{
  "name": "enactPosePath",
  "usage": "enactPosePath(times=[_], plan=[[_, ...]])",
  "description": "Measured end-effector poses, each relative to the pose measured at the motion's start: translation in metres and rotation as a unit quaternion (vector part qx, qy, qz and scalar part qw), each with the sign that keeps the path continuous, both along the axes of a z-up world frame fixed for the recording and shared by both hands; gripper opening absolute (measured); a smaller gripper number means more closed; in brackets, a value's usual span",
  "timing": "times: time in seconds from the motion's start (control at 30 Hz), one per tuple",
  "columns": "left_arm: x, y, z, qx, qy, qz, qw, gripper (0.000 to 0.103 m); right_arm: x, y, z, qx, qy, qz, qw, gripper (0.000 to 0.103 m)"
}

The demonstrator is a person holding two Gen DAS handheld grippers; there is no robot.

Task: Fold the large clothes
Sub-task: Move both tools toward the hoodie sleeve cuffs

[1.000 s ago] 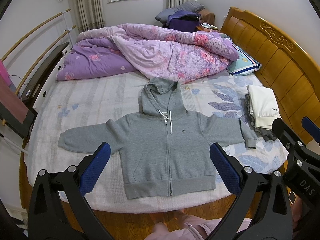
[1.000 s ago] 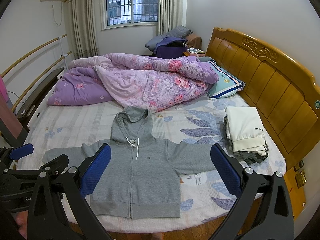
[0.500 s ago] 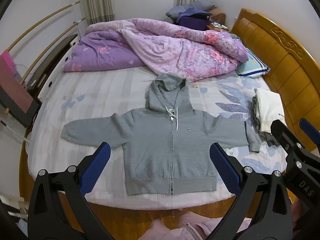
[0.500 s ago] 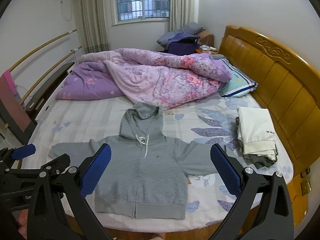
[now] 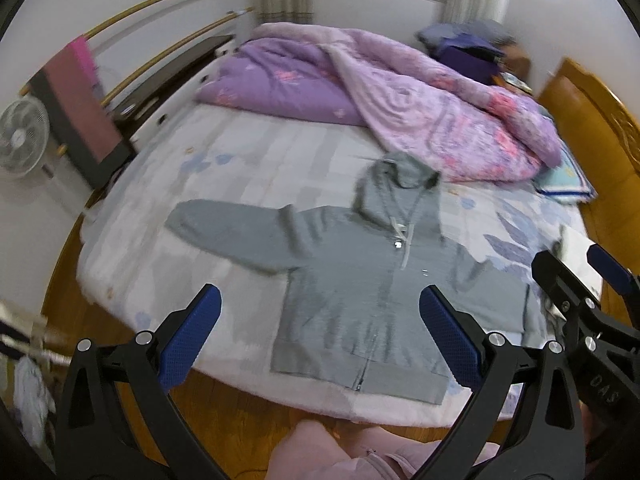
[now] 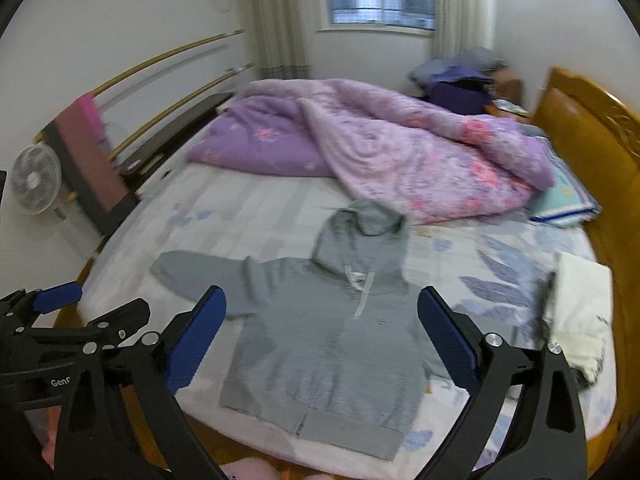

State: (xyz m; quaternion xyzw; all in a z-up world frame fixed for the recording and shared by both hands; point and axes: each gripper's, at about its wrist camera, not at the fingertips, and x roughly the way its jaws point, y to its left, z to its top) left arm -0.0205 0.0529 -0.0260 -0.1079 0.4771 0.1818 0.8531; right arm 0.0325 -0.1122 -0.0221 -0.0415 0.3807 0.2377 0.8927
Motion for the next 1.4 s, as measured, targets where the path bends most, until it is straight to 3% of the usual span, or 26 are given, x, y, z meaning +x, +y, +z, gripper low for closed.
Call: enactPosePath(times=[0.3, 0.57, 0.73, 0.9, 0.97, 1.17, 1.4], plan=[[-0.015, 0.031, -0.002, -0.012, 0.013, 0.074, 0.9971, 0.099, 0.006, 0.047, -0.006, 0.004, 0.015, 0.096, 0.995, 0.083], [-0.017, 0.042, 0.002, 0.014, -0.001, 0.114, 0.9934, 0.099, 0.024, 0.070, -0.010, 0.013, 0.024, 0.163, 0.986, 0.076], [-0.013, 0.052, -0.006, 0.017, 0.013, 0.141, 0.9897, 0.099, 0.035, 0.087, -0.017, 0.007, 0.028, 0.190, 0.981, 0.076], [-0.013, 0.074, -0.021, -0.001, 0.022, 0.151, 0.9883, 0.099, 0.043, 0.101, -0.028, 0.006, 0.031, 0.194, 0.980, 0.075], [-0.014, 0.087, -0.030, -0.003, 0.030, 0.158, 0.9870, 0.099, 0.045, 0.110, -0.034, 0.003, 0.037, 0.192, 0.981, 0.070], [-0.002, 0.132, -0.063, 0.026, 0.073, 0.147, 0.9861, 0.099, 0.057, 0.141, -0.055, -0.012, 0.056, 0.164, 0.985, 0.067], [0.024, 0.215, -0.114, -0.025, 0.087, 0.094, 0.9914, 0.099, 0.078, 0.191, -0.089, -0.034, 0.094, 0.107, 0.989, 0.057]])
